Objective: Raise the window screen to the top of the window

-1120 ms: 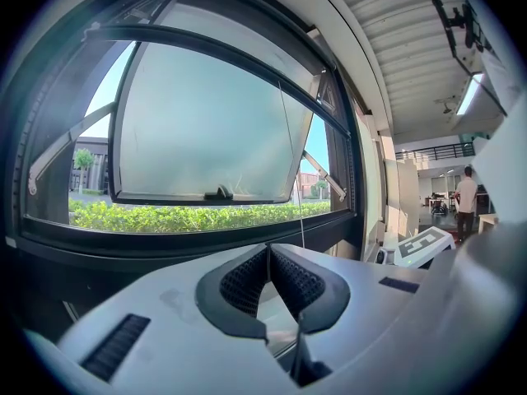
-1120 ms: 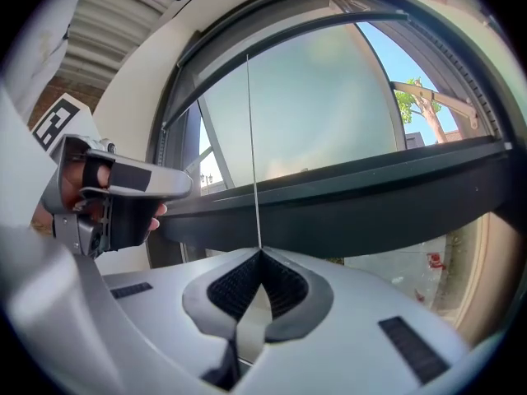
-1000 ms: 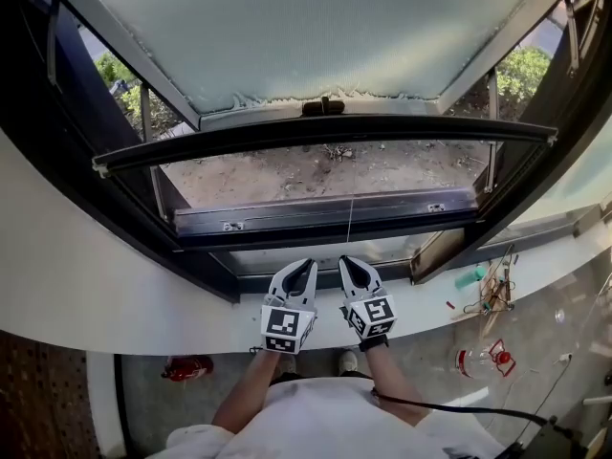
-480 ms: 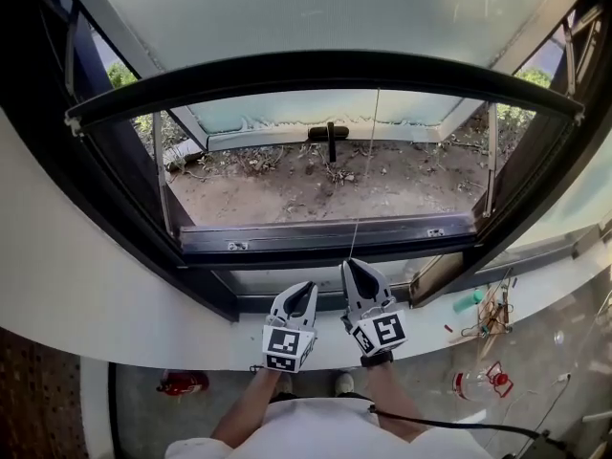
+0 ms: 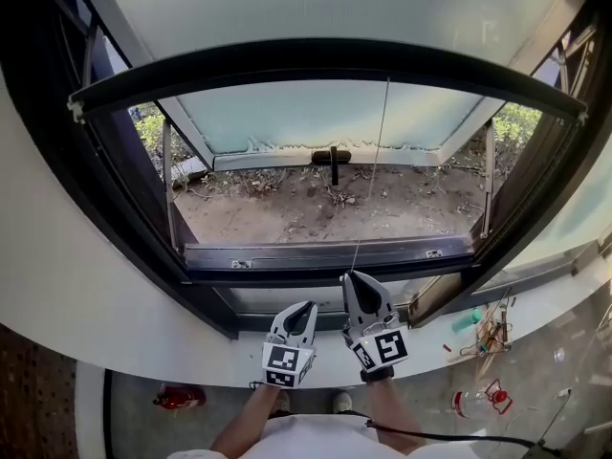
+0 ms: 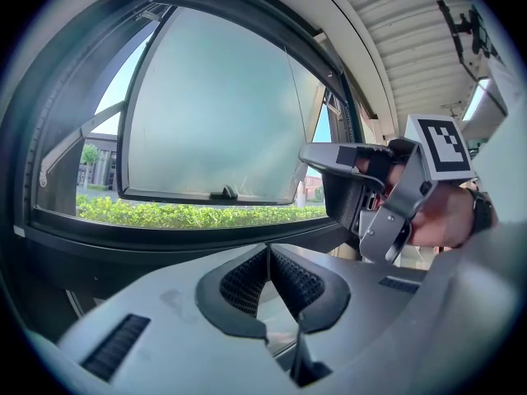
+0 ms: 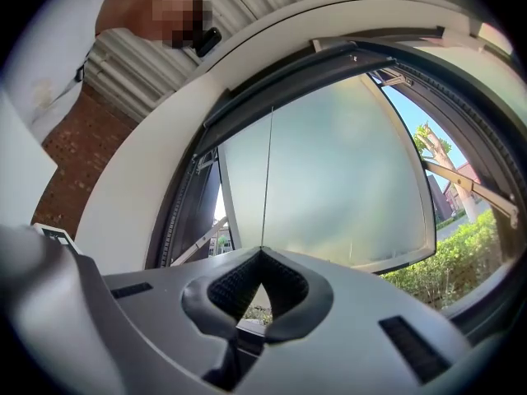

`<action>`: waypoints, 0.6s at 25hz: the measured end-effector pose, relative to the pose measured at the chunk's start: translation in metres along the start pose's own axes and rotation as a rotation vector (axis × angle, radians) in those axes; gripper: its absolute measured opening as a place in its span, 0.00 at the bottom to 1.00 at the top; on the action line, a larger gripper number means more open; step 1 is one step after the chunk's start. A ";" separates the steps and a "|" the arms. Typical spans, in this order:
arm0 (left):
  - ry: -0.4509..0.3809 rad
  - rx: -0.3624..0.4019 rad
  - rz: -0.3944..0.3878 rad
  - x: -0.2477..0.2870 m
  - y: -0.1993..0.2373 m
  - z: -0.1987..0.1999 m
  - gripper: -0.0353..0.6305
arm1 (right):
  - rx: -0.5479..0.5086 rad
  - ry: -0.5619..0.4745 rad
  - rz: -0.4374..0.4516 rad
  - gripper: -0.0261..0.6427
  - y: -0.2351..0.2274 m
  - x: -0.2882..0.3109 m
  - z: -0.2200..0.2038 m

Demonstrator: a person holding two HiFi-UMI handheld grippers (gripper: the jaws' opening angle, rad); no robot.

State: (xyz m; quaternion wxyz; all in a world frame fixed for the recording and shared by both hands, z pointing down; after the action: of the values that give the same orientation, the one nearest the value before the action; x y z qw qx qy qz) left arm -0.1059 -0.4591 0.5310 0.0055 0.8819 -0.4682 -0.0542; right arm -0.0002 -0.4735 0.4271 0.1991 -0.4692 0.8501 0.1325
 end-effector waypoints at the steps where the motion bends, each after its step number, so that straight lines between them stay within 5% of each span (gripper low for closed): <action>1: 0.000 -0.003 0.001 -0.001 0.000 0.000 0.07 | 0.001 -0.002 0.000 0.04 0.001 0.001 0.001; 15: -0.110 -0.066 -0.013 0.002 0.001 0.029 0.07 | -0.025 -0.067 0.004 0.04 -0.001 0.022 0.028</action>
State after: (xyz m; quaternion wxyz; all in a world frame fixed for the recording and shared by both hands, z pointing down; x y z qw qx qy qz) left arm -0.1087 -0.4597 0.5023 0.0083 0.8798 -0.4603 -0.1183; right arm -0.0040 -0.4786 0.3925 0.2212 -0.4651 0.8423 0.1592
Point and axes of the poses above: the fingertips, and each gripper's own axes: x forward along the fingers, y to its left, z out of its top, the point moved 4 cm from there along -x, backward along the fingers, and after that the axes turned 12 degrees about -y, right-handed, at the moved point
